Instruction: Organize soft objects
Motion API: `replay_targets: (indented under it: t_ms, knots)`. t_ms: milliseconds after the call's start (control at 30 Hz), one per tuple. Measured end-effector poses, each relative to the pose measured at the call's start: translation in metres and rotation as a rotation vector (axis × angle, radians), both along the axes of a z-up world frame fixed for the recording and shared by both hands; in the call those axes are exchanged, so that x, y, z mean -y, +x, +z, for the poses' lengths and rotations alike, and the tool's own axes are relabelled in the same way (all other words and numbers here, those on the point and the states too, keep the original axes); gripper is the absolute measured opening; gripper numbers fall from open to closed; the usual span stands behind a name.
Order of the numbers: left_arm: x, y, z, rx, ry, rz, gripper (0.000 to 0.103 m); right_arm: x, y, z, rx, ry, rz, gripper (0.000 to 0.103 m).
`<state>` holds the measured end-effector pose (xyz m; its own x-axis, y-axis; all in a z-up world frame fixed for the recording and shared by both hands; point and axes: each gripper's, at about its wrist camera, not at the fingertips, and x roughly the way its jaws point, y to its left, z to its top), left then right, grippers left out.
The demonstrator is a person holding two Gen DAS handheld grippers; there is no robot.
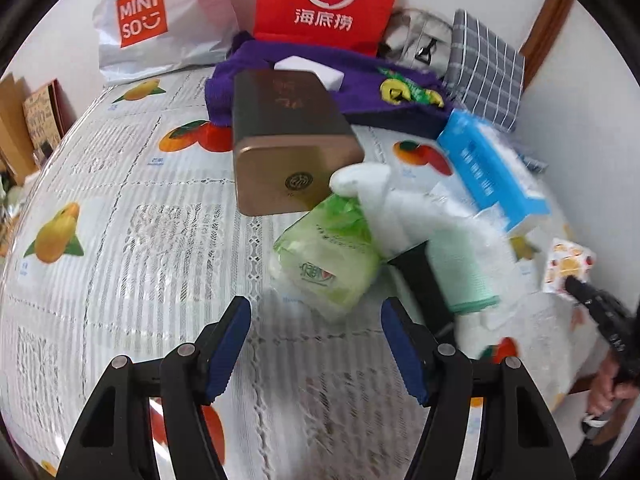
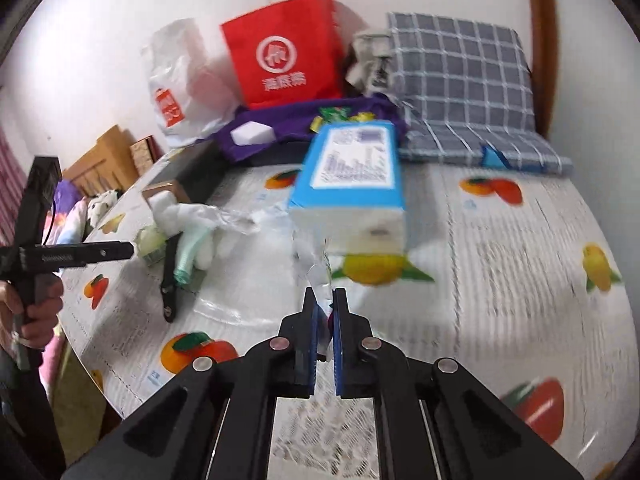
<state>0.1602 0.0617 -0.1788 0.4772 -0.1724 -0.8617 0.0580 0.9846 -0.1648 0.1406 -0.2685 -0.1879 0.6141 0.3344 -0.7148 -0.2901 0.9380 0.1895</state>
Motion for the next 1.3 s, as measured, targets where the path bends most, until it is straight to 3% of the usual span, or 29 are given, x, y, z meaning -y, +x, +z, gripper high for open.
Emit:
replay_targets:
  t_ms: [133,300,500,800,1300]
  knots:
    - [0.0,0.013,-0.01,0.007,0.044,0.0,0.066,0.005,0.003,-0.015,-0.023,-0.038,-0.023,0.006]
    - [0.011,0.026,-0.012,0.034,0.057,-0.065,0.068,0.009,0.011,-0.019,-0.024,0.007,-0.047,0.007]
    - [0.029,0.034,-0.018,0.061,0.125,-0.111,0.069,0.002,0.02,-0.022,-0.028,0.012,-0.059,0.009]
    - [0.021,0.024,-0.014,0.071,0.074,-0.05,0.06,-0.004,0.016,-0.019,-0.025,0.0,-0.075,0.009]
    - [-0.021,-0.036,0.012,0.095,0.002,0.09,0.059,-0.015,-0.012,0.001,-0.011,-0.007,-0.083,0.003]
